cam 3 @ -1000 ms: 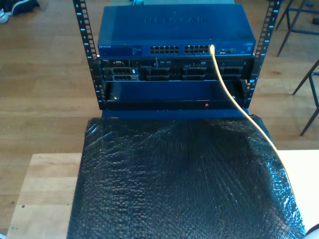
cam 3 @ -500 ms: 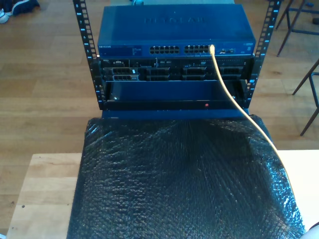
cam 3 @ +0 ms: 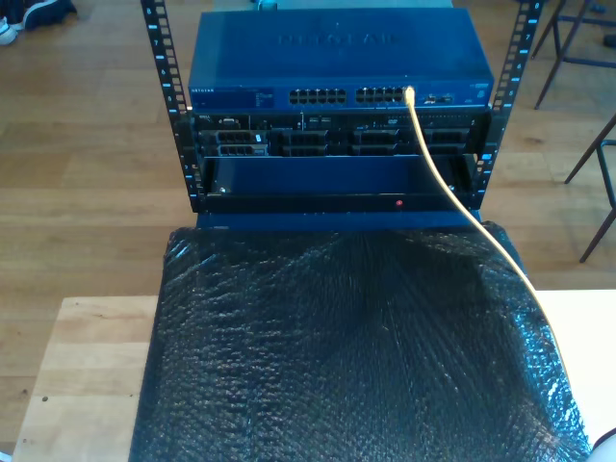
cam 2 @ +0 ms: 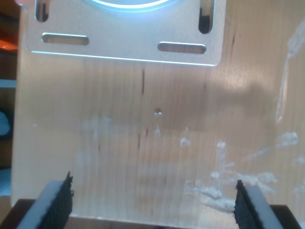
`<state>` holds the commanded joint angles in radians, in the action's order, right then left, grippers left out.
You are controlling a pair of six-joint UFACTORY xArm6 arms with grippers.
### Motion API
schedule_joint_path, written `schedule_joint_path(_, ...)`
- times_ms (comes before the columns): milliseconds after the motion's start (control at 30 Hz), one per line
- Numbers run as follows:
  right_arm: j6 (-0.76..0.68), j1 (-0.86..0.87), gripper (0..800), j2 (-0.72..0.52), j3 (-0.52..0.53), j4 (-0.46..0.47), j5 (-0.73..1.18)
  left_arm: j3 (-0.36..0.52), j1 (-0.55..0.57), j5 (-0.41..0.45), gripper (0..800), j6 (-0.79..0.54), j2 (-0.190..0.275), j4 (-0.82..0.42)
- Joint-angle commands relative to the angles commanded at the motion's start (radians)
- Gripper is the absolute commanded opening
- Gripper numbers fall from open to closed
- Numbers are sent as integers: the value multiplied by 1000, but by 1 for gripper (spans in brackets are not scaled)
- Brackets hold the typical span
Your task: Grab the cable and plug it in
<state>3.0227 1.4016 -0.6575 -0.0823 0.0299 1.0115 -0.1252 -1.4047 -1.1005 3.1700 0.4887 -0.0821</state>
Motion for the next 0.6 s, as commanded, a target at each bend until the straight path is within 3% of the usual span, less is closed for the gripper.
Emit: schedule_joint_path(600,11,28,800,32,32,0,-75,0,0,0,800,0,0,0)
